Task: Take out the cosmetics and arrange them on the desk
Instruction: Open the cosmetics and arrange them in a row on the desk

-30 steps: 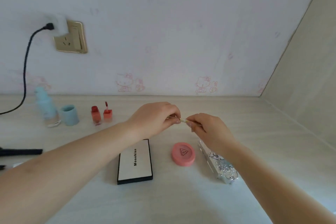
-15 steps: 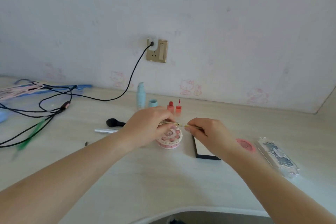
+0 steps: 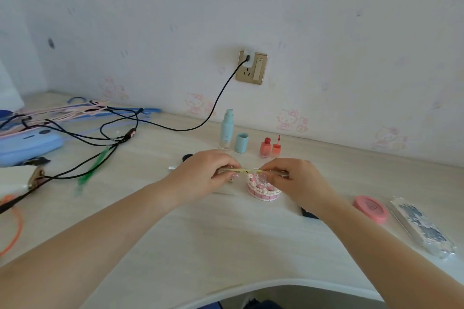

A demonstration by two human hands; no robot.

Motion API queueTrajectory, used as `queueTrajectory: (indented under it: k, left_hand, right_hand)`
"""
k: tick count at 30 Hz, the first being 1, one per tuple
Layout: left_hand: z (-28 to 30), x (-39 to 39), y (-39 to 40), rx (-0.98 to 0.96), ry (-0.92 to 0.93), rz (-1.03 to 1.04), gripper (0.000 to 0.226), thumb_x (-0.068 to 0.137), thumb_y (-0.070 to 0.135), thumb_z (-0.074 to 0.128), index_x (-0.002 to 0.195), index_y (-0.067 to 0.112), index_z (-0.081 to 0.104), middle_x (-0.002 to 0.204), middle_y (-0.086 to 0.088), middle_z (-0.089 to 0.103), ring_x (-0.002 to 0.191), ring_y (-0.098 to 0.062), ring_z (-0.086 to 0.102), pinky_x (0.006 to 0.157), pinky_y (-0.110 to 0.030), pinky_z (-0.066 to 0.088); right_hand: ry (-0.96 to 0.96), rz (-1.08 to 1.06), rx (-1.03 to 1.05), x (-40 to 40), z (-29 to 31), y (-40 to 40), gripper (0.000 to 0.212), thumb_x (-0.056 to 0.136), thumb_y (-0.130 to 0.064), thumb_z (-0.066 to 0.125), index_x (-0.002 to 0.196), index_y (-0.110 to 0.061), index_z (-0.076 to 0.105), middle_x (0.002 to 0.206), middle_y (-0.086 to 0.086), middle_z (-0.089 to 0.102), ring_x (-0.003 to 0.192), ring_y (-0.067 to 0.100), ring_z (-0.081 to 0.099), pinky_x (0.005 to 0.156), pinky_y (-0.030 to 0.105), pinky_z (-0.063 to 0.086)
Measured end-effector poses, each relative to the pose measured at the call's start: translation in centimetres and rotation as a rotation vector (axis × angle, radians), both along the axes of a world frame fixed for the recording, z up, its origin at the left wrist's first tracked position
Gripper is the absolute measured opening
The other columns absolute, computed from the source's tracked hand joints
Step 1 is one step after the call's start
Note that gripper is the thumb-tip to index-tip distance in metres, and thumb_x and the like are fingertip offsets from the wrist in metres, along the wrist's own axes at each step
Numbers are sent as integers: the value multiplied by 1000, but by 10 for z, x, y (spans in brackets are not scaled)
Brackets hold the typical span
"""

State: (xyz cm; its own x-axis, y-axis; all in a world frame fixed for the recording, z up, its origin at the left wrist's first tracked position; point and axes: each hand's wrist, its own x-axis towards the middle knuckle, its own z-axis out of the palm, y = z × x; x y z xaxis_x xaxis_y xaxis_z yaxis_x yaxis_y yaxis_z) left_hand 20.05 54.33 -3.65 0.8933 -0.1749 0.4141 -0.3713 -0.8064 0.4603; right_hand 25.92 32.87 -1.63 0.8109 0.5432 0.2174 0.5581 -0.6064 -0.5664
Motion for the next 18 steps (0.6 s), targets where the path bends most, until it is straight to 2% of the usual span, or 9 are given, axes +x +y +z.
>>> queueTrajectory:
  k: [4, 6, 8, 10, 12, 15, 18]
  left_hand:
    - [-7, -6, 8, 121, 14, 42, 43, 84, 51, 36, 95, 24, 67, 79, 7, 62, 74, -4, 50, 66, -26, 43]
    - [-10, -11, 14, 172, 2, 97, 49, 81, 56, 27, 96, 28, 65, 80, 7, 63, 76, -8, 52, 64, -32, 46]
    - [-11, -14, 18, 183, -1, 111, 41, 84, 53, 32, 97, 30, 63, 77, 8, 62, 75, -9, 53, 62, -33, 46]
    - [-10, -18, 23, 140, 44, 115, 25, 87, 47, 47, 101, 31, 59, 71, 11, 55, 70, -7, 51, 62, -29, 43]
    - [-11, -21, 32, 88, 125, 113, 23, 88, 39, 57, 108, 29, 50, 72, 13, 51, 68, 0, 50, 62, -23, 39]
    - [-16, -27, 50, 39, 197, 90, 23, 89, 26, 56, 107, 27, 41, 81, 15, 54, 70, 2, 49, 62, -18, 37]
    - [-22, -33, 68, 25, 236, 103, 21, 92, 18, 51, 107, 28, 40, 86, 17, 61, 73, 2, 53, 66, -16, 40]
  right_hand:
    - [-31, 41, -9, -4, -6, 11, 8, 88, -32, 62, 88, -34, 70, 62, -36, 56, 66, -9, 52, 59, 10, 37]
    - [-41, 55, -3, -6, -8, 16, 9, 88, -30, 61, 88, -30, 70, 58, -30, 56, 62, -7, 51, 58, 9, 37]
    - [-48, 68, -9, -7, -8, 20, 10, 88, -29, 61, 88, -30, 70, 55, -18, 58, 59, -3, 49, 55, 10, 37]
    - [-55, 76, -34, -8, -10, 26, 10, 88, -31, 60, 88, -35, 69, 64, -10, 63, 60, 1, 49, 56, 15, 37]
    - [-49, 60, -48, -7, -11, 30, 11, 88, -35, 59, 84, -42, 65, 70, -7, 66, 63, 3, 50, 60, 23, 42]
    - [0, 61, -39, -7, -13, 32, 18, 89, -35, 58, 75, -48, 58, 63, -12, 61, 59, -1, 50, 58, 18, 39]
    - [25, 54, -44, -10, -21, 37, 9, 89, -36, 58, 84, -40, 64, 67, -16, 61, 64, -3, 52, 58, 11, 37]
